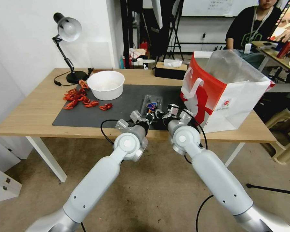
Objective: Close the takeout container lid, then place the container into the takeout bag.
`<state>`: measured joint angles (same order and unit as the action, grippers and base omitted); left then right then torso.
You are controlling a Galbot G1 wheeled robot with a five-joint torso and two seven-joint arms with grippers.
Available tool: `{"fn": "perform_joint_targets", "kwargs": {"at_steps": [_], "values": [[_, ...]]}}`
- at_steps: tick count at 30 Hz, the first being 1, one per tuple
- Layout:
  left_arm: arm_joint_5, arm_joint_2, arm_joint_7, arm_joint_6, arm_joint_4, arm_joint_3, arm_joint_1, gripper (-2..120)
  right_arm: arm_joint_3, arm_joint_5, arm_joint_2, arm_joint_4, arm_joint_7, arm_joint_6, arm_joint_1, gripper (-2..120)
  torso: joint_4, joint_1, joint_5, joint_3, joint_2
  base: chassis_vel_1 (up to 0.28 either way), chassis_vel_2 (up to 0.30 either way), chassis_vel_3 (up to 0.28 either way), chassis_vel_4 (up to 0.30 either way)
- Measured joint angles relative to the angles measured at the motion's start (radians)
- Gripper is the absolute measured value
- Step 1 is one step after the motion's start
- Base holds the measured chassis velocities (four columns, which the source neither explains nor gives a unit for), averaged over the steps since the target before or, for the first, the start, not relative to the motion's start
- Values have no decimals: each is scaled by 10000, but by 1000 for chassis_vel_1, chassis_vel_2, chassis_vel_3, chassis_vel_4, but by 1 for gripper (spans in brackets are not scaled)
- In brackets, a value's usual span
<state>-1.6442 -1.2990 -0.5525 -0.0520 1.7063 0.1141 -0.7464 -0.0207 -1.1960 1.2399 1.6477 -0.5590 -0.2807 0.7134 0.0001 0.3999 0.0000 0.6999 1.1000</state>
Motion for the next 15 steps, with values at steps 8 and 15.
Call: {"fn": "perform_joint_targets", "kwargs": {"at_steps": [8,15], "values": [[565,128,189,-91,213,-4,-99,0,15,75,16,39,4,20,42,0,-1,0,-2,0,0,0,0,0,0],[1686,504,426,-146,718,-91,-340,0,25,134,-8,114,12,21,98,0,-2,0,-1,0,0,0,0,0,0]]}}
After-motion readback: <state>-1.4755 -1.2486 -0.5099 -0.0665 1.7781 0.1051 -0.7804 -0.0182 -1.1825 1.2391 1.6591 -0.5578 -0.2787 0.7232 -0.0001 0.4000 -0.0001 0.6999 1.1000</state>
